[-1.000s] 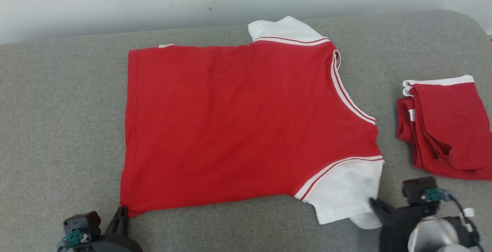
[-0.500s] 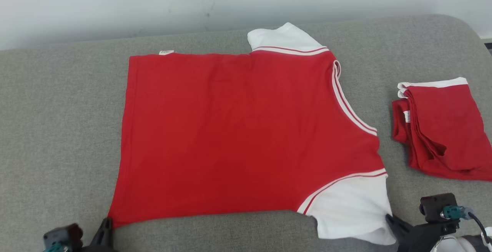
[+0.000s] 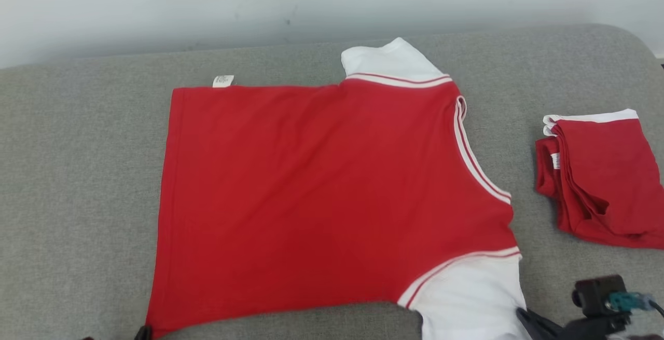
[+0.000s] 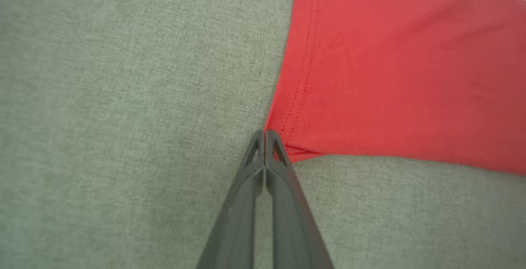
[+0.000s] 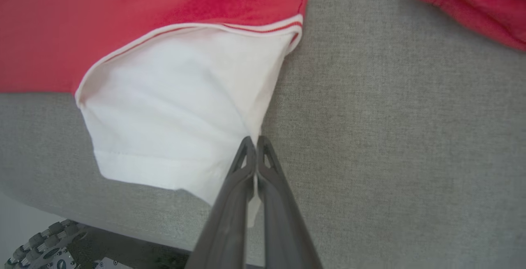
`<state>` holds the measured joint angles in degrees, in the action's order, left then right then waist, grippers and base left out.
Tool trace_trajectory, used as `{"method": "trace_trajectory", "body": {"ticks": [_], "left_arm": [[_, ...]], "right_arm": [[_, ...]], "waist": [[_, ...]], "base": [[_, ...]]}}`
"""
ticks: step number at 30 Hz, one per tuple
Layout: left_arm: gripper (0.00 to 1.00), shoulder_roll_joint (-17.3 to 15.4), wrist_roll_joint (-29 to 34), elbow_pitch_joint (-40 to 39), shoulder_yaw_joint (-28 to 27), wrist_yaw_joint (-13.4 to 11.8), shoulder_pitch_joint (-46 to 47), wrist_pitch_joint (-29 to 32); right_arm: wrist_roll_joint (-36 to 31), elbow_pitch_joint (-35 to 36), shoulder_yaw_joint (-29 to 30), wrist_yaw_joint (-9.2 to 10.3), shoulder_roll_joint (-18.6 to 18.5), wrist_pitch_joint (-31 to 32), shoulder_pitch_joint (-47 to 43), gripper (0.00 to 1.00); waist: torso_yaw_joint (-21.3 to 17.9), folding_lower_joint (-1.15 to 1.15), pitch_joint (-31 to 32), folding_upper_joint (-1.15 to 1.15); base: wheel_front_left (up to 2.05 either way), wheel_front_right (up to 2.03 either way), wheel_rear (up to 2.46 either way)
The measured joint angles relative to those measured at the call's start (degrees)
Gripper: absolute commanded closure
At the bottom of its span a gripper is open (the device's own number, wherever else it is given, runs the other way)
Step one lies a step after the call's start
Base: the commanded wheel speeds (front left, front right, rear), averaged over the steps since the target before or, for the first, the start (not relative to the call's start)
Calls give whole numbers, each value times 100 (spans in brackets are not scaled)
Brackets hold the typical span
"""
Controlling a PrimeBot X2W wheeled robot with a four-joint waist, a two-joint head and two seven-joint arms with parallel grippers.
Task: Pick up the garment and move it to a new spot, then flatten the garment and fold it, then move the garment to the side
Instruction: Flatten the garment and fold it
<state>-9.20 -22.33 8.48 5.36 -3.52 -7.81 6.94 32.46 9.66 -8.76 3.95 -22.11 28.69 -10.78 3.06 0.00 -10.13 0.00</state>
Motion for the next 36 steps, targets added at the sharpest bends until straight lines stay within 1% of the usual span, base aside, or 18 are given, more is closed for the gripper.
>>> {"method": "trace_trajectory", "body": {"ticks": [4, 9, 12, 16, 20, 24, 26, 29, 36], "left_arm": [[100, -96, -36, -289, -163, -8, -232, 58], [100, -177, -137, -660, -245, 2, -532, 115], [100, -177, -146, -888, -237, 8, -636, 170], [100, -188, -148, -1069, -237, 8, -680, 212], [100, -197, -148, -1262, -167, 43, -565, 288], [100, -192, -129, -1389, -5, 105, -137, 367], [100, -193, -101, -1396, 80, 108, 175, 425], [100, -202, -30, -1382, 145, 109, 598, 481], [100, -220, 253, -1203, 224, 73, 1132, 568]], "right_arm": [[189, 197, 178, 0, -111, 79, -381, 100], [517, 645, 424, -26, -152, 142, -704, 100], [535, 877, 599, -21, -244, 157, -860, 100], [512, 1061, 644, -18, -318, 153, -832, 100], [513, 1241, 645, -24, -282, 56, -437, 100], [528, 1308, 624, -56, -261, 55, 3, 100], [530, 1255, 614, -94, -281, 67, 153, 100], [538, 1156, 600, -102, -299, 141, 486, 100], [686, 737, 485, -299, -374, 315, 1255, 100]], "waist": [[40, 0, 40, 0], [55, 0, 79, 0], [44, 0, 92, 0], [21, 0, 92, 0], [9, 0, 63, 0], [19, 0, 4, 0], [36, 0, -45, 0], [70, 0, -125, 0], [103, 1, -320, 0]], "base": [[0, 0, 0], [0, 0, 0], [0, 0, 0], [0, 0, 0], [0, 0, 0], [0, 0, 0], [0, 0, 0], [0, 0, 0], [0, 0, 0]]}}
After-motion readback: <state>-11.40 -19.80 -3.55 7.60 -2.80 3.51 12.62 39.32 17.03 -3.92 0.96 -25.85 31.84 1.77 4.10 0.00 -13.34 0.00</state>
